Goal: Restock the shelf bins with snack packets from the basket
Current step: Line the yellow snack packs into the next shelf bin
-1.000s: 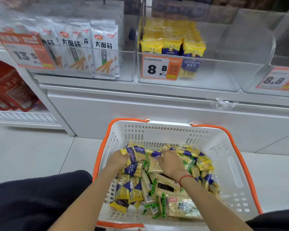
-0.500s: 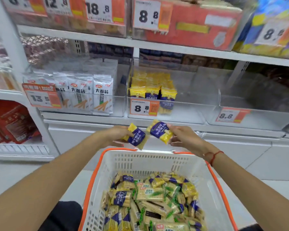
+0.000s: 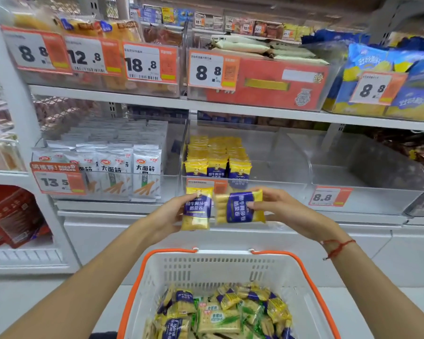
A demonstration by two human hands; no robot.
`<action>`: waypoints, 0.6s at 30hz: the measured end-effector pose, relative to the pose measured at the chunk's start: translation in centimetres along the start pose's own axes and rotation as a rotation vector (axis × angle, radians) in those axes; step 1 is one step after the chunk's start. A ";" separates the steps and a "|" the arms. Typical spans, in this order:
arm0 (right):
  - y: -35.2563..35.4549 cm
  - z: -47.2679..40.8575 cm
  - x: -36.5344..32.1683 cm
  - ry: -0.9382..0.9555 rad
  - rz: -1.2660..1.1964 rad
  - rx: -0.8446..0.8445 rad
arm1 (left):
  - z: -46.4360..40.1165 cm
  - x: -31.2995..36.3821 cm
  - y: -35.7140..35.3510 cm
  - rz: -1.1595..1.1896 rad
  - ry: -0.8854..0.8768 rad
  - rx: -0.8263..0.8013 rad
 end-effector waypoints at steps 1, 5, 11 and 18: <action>-0.4 0.1 -0.5 0.006 0.039 -0.064 | -0.1 -0.2 -0.2 -0.008 0.022 -0.008; -1.7 -0.4 -1.2 0.021 0.108 -0.071 | -0.1 -1.7 -2.1 -0.203 0.114 -0.056; -2.2 -1.9 -2.5 0.192 0.387 0.088 | 1.2 -1.4 -5.8 -0.120 0.084 -0.296; -2.7 -1.7 -3.2 0.311 0.746 0.165 | 0.9 -2.0 -6.4 -0.198 0.095 -0.340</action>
Point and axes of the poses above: each hand's wrist, its own z-axis away from the middle knuckle, its own y-axis out of the back of the hand, x = y × z, the point moved 9 cm from there along -z, towards the middle knuckle, and after that the axes turned 7 degrees about y, right-handed, at the moved point
